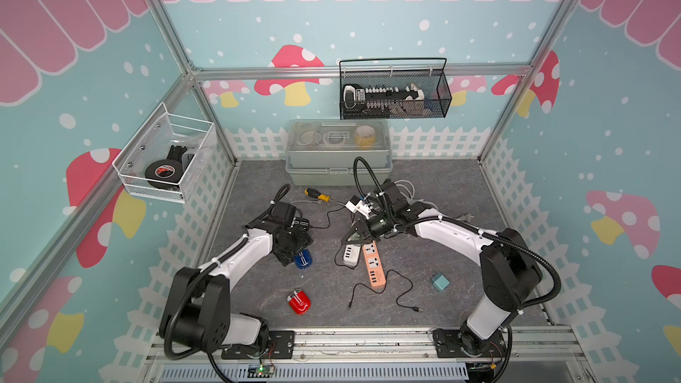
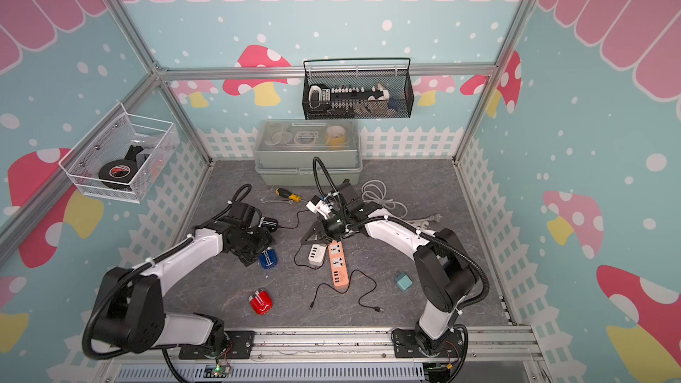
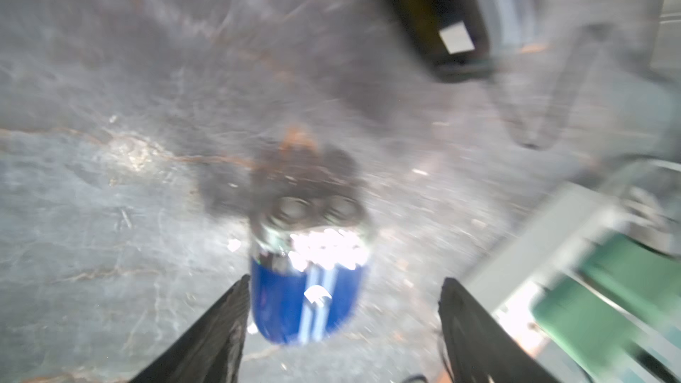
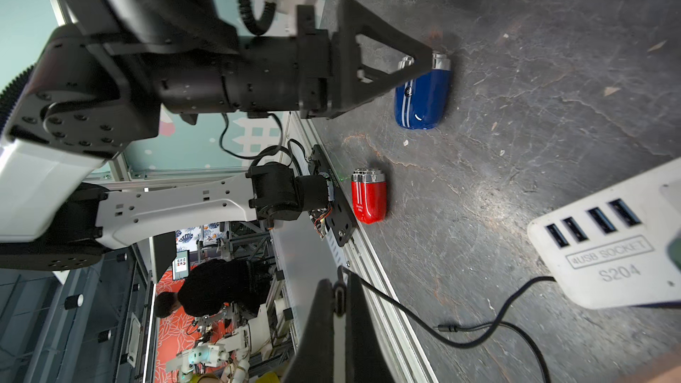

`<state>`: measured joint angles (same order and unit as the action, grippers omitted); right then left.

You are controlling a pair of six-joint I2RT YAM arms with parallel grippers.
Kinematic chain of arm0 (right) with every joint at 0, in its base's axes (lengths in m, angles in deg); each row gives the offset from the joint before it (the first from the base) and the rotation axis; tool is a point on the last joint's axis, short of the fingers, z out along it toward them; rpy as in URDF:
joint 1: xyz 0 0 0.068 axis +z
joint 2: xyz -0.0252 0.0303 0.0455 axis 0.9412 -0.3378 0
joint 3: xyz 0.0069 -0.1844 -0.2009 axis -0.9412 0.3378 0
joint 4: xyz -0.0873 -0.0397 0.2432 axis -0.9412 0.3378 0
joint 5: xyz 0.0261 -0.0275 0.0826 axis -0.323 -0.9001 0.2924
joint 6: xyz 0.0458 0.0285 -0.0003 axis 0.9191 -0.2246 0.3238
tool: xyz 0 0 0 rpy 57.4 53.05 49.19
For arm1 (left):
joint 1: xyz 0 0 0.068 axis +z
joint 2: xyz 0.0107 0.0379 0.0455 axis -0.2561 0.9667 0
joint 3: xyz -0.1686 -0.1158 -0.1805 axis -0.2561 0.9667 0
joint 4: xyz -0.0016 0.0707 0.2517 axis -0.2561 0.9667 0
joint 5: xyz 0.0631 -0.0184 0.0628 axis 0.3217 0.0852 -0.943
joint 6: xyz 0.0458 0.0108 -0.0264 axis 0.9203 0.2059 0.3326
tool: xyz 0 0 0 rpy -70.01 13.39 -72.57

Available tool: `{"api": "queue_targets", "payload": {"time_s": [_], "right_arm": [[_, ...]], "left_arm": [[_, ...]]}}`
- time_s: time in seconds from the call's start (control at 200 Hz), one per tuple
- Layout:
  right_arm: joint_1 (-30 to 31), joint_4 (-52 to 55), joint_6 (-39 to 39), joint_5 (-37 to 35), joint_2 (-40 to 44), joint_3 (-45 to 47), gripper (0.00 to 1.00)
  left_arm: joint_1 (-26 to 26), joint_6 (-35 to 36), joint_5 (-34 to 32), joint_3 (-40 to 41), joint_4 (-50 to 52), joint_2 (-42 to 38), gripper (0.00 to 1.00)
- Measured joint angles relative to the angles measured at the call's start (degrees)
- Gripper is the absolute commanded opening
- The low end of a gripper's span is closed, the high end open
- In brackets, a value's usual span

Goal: Charge the electric shaver
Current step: Place the electric shaver at the center of the board, then adjust the charging cable.

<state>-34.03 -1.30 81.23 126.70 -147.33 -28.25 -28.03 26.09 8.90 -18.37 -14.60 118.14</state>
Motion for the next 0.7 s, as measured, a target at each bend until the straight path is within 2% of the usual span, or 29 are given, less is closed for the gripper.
{"api": "queue_targets", "payload": {"time_s": [0.08,0.155,0.245,0.335,0.445,0.56,0.61,0.7], "right_arm": [[-1.6,0.9,-0.5,1.2,-0.7,-1.8,0.00],[-2.9,1.6,-0.7,2.4,-1.4,-3.3,0.00],[-3.7,2.2,-0.6,4.0,-2.6,-5.2,0.00],[-3.8,2.1,0.0,5.7,-3.0,-5.9,0.00],[-3.8,1.0,1.7,7.4,-3.0,-5.9,0.00],[-3.8,0.0,3.1,8.4,-3.0,-5.9,0.00],[-3.8,-0.3,3.5,8.6,-3.0,-5.9,0.00],[-3.8,-0.6,4.0,8.7,-3.0,-5.9,0.00]], "left_arm": [[0.0,2.9,3.8,-1.0,-2.2,-4.5,0.64],[-0.5,5.5,10.3,-1.3,-6.2,-6.7,0.47],[-1.9,8.0,17.3,-1.2,-9.6,-7.1,0.36],[-3.7,9.2,23.4,-1.2,-13.5,-6.7,0.35],[-5.5,10.5,27.7,-1.2,-17.5,-5.5,0.33],[-6.1,11.4,31.0,-1.2,-20.5,-3.3,0.32],[-6.2,11.7,32.1,-1.2,-21.5,-2.6,0.28],[-6.2,11.9,33.3,-1.2,-22.9,-2.4,0.29]]}}
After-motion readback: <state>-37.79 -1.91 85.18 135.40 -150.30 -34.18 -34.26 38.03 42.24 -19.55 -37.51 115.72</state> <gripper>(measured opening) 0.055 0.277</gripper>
